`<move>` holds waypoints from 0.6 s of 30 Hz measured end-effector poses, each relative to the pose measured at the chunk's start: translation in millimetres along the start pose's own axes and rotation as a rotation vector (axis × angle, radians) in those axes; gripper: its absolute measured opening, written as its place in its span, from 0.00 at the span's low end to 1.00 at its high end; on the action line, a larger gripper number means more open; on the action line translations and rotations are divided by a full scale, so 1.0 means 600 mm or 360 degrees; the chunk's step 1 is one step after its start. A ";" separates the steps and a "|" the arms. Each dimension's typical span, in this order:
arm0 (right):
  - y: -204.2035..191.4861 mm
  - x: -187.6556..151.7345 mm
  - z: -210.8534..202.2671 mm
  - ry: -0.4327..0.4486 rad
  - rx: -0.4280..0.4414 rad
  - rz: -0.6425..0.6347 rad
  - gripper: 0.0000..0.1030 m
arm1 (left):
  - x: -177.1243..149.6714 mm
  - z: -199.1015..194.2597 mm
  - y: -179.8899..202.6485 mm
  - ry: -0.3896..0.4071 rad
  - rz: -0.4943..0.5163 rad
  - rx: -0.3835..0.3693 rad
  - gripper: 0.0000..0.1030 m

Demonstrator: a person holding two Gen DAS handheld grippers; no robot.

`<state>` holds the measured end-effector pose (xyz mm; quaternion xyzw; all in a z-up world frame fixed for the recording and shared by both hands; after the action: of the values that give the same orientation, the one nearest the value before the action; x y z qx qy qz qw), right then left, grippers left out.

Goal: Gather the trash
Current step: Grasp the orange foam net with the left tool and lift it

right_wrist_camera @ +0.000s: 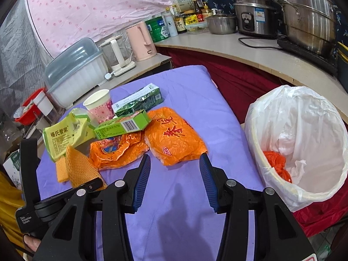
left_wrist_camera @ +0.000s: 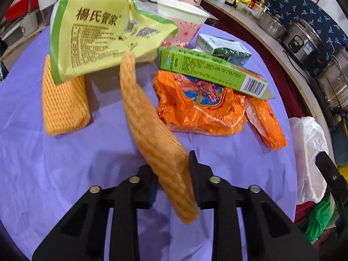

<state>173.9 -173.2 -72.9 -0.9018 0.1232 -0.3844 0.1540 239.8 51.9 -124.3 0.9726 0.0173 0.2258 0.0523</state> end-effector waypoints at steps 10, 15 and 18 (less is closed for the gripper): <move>-0.010 -0.012 0.043 -0.0060 -0.0024 -0.0021 0.45 | -0.020 -0.048 -0.052 0.0076 0.0017 -0.0015 0.09; -0.013 -0.008 0.077 -0.0093 -0.0042 -0.0040 0.45 | -0.020 -0.055 -0.060 0.0086 0.0049 0.0007 0.09; -0.019 -0.006 0.103 -0.0117 -0.0042 -0.0062 0.45 | -0.017 -0.054 -0.059 0.0080 0.0083 0.0017 0.09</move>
<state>217.8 -149.9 -111.6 -0.9196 0.1049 -0.3521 0.1390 215.7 89.3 -103.5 0.9670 -0.0056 0.2513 0.0410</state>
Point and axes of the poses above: each gripper's, at about its wrist camera, not at the fingertips, and z roughly the way its jaws point, y to its right, x to its top, the point moved 1 cm from there along z, roughly the way its jaws point, and after that the axes turned 10 degrees about x, right-handed, at the moved point
